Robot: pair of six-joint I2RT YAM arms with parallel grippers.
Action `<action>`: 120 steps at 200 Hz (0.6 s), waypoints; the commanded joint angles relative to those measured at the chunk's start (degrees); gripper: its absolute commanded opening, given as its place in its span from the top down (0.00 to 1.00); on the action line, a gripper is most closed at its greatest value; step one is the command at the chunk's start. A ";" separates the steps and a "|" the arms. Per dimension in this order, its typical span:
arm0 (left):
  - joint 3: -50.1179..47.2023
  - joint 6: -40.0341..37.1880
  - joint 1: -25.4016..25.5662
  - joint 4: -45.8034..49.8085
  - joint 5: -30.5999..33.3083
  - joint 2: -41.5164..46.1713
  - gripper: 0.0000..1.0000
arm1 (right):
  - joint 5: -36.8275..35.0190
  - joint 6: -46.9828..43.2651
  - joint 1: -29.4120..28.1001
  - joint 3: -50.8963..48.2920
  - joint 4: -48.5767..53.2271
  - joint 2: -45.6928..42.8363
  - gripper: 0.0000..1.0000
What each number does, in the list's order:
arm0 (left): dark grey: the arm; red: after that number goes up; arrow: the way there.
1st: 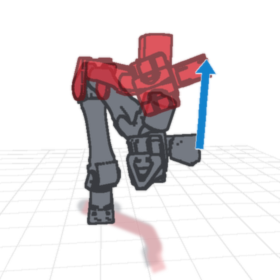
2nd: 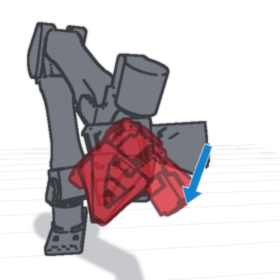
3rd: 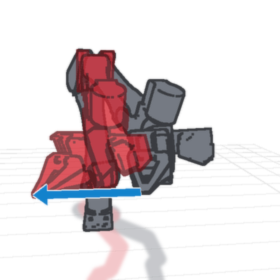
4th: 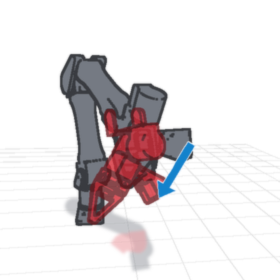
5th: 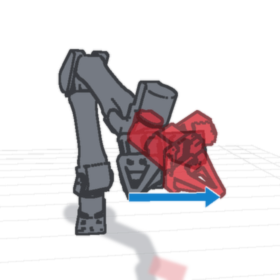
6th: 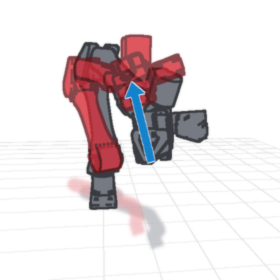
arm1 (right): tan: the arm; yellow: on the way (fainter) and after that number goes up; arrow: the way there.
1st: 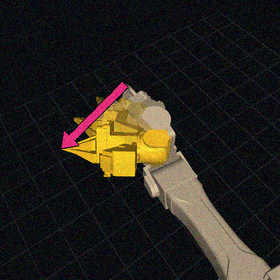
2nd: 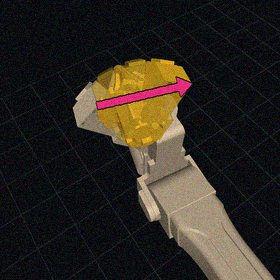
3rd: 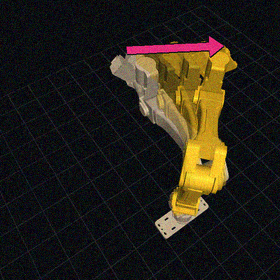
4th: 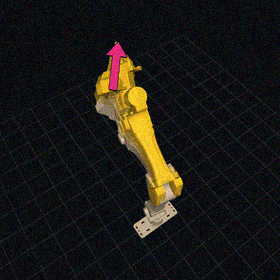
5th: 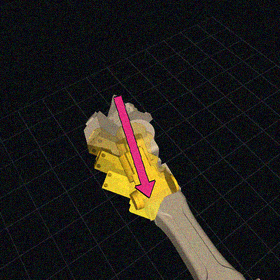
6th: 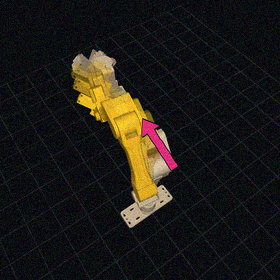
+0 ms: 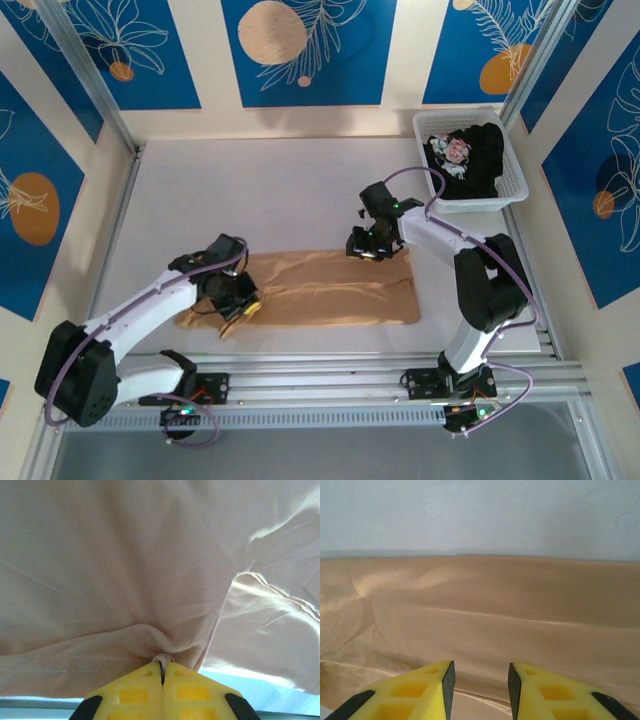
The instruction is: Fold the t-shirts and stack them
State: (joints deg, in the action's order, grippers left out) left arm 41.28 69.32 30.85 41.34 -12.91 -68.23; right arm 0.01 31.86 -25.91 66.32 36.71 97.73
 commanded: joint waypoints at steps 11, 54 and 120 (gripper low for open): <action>2.55 5.51 2.91 1.19 2.49 -3.07 1.00 | 0.08 0.05 0.24 -0.93 1.17 -0.71 0.63; 7.64 2.15 3.95 8.32 7.23 -4.47 0.42 | -1.77 1.64 1.74 -2.25 2.07 -1.26 0.63; 2.44 -10.41 -9.45 17.38 13.26 3.89 0.48 | -0.11 3.50 8.80 -6.81 1.17 -2.42 0.63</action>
State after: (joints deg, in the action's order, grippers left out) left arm 47.55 64.58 26.20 53.01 -2.24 -66.24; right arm -1.08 34.46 -18.15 60.53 37.08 97.03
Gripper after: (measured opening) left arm 0.530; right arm 0.368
